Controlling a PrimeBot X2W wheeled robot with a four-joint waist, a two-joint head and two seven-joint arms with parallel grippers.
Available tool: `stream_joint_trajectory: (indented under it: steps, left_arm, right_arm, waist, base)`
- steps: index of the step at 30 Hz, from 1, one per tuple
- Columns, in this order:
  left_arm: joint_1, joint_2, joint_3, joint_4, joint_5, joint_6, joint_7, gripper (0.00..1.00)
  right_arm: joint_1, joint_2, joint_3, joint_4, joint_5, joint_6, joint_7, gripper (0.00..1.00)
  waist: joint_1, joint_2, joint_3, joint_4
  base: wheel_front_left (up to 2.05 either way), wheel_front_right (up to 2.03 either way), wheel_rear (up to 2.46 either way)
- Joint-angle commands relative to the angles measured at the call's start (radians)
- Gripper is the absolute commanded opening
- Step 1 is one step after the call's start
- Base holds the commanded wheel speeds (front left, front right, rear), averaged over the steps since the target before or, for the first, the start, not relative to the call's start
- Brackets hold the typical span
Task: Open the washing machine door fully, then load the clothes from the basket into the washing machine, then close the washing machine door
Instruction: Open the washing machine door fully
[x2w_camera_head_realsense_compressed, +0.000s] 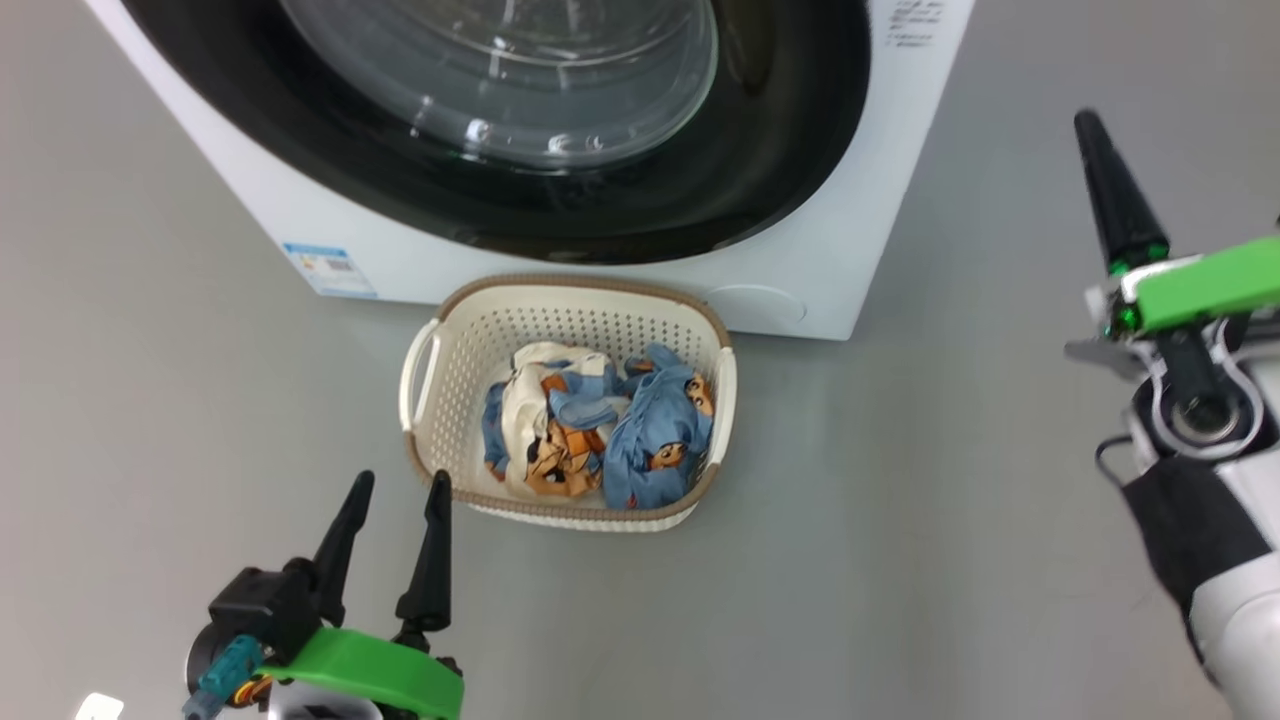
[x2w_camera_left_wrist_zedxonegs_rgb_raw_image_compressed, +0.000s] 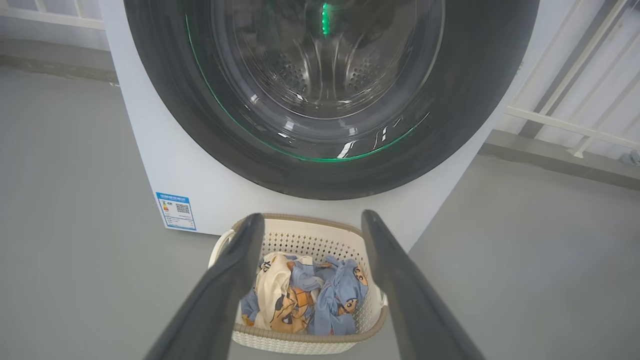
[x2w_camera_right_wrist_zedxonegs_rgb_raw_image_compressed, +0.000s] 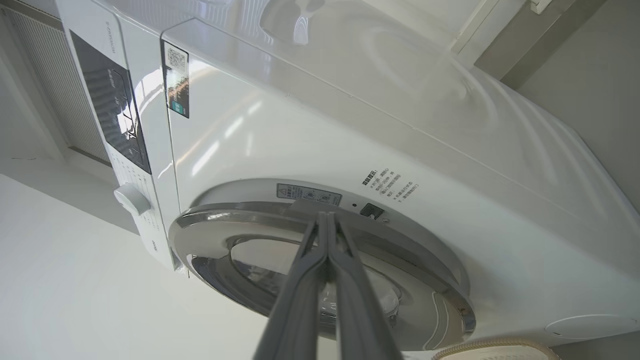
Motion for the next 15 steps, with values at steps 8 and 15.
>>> stream_joint_trajectory:
  steps: [8,15]
  left_arm:
    - [-0.067,0.012,-0.005,-0.030,-0.032,-0.002,-0.009,1.00]
    - [-0.096,0.012,-0.032,-0.039,-0.053,-0.001,-0.009,1.00]
  right_arm:
    - [-0.144,-0.044,0.005,0.021,0.124,0.010,0.190,0.00]
    - [-0.269,-0.069,-0.023,0.083,0.179,0.010,0.347,0.00]
  waist:
    - [0.0000,0.0000,0.088,0.059]
    - [0.0000,0.0000,0.151,0.086]
  base:
    - [0.00,0.00,0.00]
    - [0.00,0.00,0.00]
